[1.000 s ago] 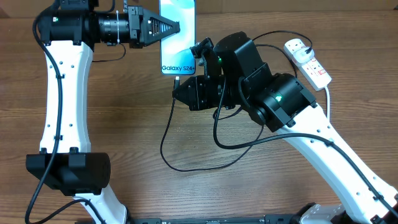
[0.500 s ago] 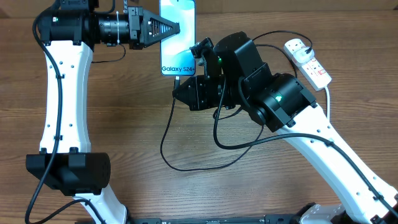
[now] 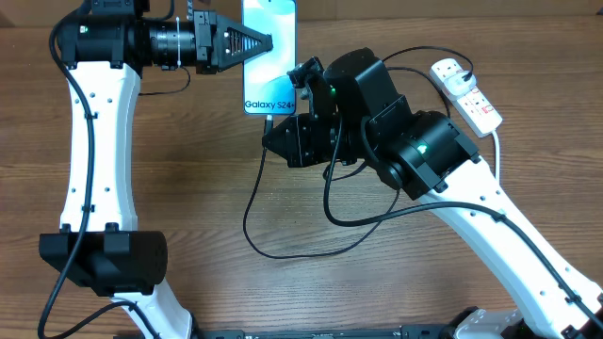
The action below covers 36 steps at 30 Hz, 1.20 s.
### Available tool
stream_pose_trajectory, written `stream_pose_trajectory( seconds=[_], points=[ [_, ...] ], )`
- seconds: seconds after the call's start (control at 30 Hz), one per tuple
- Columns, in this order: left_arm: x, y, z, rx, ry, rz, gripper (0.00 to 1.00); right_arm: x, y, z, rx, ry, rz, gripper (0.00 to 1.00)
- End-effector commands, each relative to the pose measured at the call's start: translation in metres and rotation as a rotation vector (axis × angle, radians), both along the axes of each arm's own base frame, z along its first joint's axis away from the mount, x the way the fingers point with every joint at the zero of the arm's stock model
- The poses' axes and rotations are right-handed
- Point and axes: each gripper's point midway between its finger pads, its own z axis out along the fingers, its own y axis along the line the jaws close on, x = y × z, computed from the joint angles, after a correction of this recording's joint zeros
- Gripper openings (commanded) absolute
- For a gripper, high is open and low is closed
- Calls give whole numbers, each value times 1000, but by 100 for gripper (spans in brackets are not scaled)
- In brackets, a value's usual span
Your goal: Plug charger to phone and switch on socket
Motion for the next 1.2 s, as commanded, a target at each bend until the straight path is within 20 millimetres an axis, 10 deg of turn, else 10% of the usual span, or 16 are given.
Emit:
stream_pose_trajectory(
  seconds=[0.0,1.17],
  points=[
    [-11,-5,16,-44,-44,-45,4,-1,1,8,4,-23,3,4],
    [-13,-5,14,-39,-58,-52,4,1,2,10,10,-32,3,4]
  ],
)
